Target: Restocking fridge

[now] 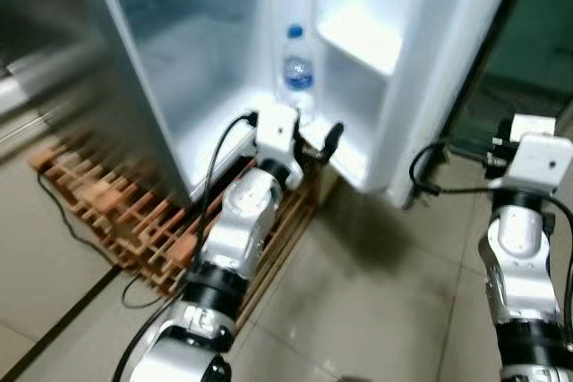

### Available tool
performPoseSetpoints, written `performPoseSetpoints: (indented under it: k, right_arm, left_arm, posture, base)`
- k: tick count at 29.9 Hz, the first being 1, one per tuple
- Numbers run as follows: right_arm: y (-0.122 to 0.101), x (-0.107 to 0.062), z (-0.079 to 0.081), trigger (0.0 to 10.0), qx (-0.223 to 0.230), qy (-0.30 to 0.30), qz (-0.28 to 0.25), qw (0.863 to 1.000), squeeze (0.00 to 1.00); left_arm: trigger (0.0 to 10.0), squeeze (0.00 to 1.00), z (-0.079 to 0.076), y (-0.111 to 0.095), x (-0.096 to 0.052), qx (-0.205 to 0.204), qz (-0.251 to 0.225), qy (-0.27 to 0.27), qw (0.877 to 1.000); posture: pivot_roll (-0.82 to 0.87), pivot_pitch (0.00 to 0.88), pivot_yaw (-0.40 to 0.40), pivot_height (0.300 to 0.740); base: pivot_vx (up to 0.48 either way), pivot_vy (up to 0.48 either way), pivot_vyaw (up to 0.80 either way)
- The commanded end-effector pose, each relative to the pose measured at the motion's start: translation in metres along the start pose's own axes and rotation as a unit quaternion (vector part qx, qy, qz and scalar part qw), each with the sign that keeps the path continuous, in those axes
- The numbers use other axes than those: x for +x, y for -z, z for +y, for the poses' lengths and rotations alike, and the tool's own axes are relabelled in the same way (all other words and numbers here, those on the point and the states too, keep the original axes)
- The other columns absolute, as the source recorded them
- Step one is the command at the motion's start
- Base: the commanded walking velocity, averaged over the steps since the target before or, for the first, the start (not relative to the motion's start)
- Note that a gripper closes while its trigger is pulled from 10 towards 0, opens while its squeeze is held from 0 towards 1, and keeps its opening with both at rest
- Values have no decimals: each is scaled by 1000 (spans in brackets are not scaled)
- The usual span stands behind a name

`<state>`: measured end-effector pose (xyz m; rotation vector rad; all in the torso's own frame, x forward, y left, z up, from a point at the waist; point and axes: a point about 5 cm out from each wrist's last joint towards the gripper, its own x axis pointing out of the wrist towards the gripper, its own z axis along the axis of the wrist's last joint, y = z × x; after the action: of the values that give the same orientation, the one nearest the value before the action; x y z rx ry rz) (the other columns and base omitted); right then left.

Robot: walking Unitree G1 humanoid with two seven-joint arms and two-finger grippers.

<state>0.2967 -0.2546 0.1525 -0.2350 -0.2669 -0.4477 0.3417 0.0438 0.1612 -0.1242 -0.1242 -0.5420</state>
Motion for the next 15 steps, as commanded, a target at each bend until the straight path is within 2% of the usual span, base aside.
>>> performPoseSetpoints:
  k: [1, 7, 12, 15]
  right_arm:
    - [-1, 3, -5, 10000, -15, 9, -6, 1000, 278]
    - [4, 6, -17, 10000, -27, 27, 4, 999, 278]
    - [4, 5, -13, 10000, -25, 23, 5, 999, 278]
    - [6, 4, -13, 10000, -25, 23, 8, 999, 278]
  left_arm:
    - [10000, 0, 8, 0, -2, 0, 0, -12, 1000]
    - [10000, 0, 12, 2, -4, -9, 3, -21, 1000]
    - [10000, 0, 12, 4, -2, -15, 12, -20, 1000]
    - [10000, 0, 4, 3, 3, -20, 10, 10, 1000]
  posture:
    - [-141, 0, 48, 740]
    - [-137, 0, 46, 740]
    - [-138, 0, 47, 740]
    - [-142, 0, 50, 740]
  base:
    - [0, 0, 0]
    - [0, 0, 0]
    - [0, 0, 0]
    - [0, 0, 0]
